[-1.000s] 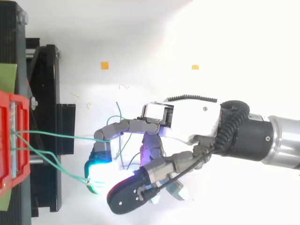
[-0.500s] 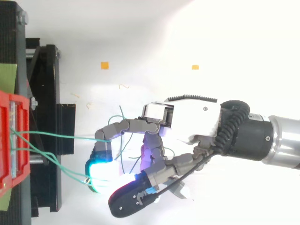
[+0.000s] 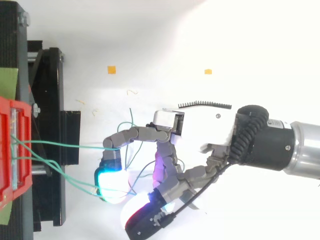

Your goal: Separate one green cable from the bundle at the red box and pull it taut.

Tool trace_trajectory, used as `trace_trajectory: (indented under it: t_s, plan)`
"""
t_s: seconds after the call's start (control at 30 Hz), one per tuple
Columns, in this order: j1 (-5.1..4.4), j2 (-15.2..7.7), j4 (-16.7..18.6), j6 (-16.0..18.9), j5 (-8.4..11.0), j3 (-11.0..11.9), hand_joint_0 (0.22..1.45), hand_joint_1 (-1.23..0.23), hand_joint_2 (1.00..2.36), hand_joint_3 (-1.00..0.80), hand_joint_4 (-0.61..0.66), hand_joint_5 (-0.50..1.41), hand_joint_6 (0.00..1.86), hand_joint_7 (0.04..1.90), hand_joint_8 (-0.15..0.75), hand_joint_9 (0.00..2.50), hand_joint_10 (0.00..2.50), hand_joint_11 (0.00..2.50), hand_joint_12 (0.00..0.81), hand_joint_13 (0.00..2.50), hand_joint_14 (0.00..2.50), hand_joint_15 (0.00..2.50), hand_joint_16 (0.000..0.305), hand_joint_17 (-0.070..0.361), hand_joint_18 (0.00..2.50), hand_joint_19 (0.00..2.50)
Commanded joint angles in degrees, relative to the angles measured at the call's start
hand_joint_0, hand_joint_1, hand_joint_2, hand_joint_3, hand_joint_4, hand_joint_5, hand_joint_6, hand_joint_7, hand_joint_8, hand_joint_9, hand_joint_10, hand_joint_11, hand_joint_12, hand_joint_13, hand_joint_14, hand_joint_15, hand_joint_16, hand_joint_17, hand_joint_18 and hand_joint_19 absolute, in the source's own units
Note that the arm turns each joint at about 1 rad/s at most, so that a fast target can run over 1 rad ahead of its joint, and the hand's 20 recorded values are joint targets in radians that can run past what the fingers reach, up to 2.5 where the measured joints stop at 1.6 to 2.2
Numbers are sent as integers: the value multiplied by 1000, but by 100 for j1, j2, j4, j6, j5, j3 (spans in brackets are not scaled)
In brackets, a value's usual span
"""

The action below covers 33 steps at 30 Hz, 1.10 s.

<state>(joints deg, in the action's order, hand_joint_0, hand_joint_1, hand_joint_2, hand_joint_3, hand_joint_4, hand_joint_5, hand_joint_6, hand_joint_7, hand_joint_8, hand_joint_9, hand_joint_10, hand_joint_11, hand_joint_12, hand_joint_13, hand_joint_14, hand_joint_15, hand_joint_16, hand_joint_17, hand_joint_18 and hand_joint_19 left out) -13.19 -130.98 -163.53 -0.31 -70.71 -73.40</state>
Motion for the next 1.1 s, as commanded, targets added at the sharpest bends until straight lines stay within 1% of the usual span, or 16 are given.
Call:
trace_trajectory:
  t_s: [0.0, 0.07, 0.13, 0.2, 0.23, 0.27, 0.33, 0.37, 0.43, 0.53, 0.57, 0.67, 0.77, 0.83, 0.97, 1.07]
  plan:
    - [1, 2, -196, -22, -4, 36, 518, -983, 1000, -500, 53, 148, 501, 1300, 254, 2090, 23, 639, 419, 1577, 21, 633, 62, 140, 1361, 511]
    - [1, 2, -188, -22, -4, 36, 486, -949, 1000, -500, 69, 148, 502, 1297, 254, 2100, 21, 612, 426, 1585, 19, 628, 64, 143, 1380, 500]
    - [1, 2, -188, -22, -4, 36, 474, -829, 1000, -500, 68, 149, 502, 1293, 260, 2110, 22, 607, 430, 1592, 19, 622, 65, 146, 1389, 500]
    - [10, 2, -188, -22, -4, 36, 499, -683, 1000, -500, 64, 148, 502, 1303, 246, 2106, 22, 612, 430, 1594, 19, 626, 64, 143, 1374, 515]
    - [1, 2, -188, -22, -4, 36, 524, -581, 1000, -500, 62, 147, 501, 1306, 244, 2102, 23, 630, 426, 1587, 19, 634, 62, 139, 1354, 529]
    - [1, 2, -188, -22, -4, 36, 538, -524, 1000, -500, 60, 147, 501, 1308, 245, 2104, 23, 637, 422, 1587, 21, 639, 61, 137, 1347, 538]
    - [1, -7, -188, -22, -4, 36, 549, -466, 1000, -500, 63, 147, 501, 1310, 239, 2104, 21, 622, 419, 1586, 22, 635, 61, 136, 1345, 550]
    - [1, 2, -188, -22, 4, 36, 559, -405, 1000, -500, 62, 147, 501, 1311, 235, 2109, 23, 635, 418, 1590, 19, 644, 60, 135, 1341, 555]
    - [1, 2, -188, -22, 4, 36, 592, -436, 1000, -500, 57, 147, 500, 1310, 229, 2106, 21, 632, 415, 1589, 23, 650, 59, 133, 1326, 565]
    - [1, 2, -179, -22, 4, 36, 659, -581, 1000, -500, 55, 148, 501, 1307, 225, 2107, 23, 623, 415, 1587, 20, 647, 58, 131, 1323, 567]
    - [1, 2, -188, -30, 13, 36, 681, -639, 1000, -497, 51, 148, 501, 1299, 238, 2110, 24, 634, 412, 1587, 21, 642, 58, 130, 1323, 566]
    - [1, 2, -188, -48, 13, 36, 715, -738, 1011, -368, 33, 149, 501, 1297, 236, 2111, 22, 651, 418, 1587, 20, 652, 58, 130, 1326, 559]
    - [1, -7, -188, -57, 13, 36, 716, -788, 1017, -285, 19, 150, 501, 1293, 244, 2112, 24, 650, 414, 1586, 20, 648, 58, 130, 1324, 561]
    - [1, 2, -179, -48, 13, 36, 713, -820, 1017, -246, 12, 150, 501, 1294, 233, 2109, 24, 650, 413, 1583, 20, 648, 58, 131, 1323, 561]
    - [1, 2, -179, -48, 13, 36, 709, -891, 1016, -236, 16, 150, 501, 1293, 238, 2110, 23, 645, 409, 1576, 21, 645, 59, 132, 1327, 548]
    - [1, 2, -179, -48, 13, 36, 715, -944, 1015, -272, 22, 149, 501, 1296, 243, 2102, 22, 660, 410, 1572, 22, 651, 58, 131, 1318, 552]
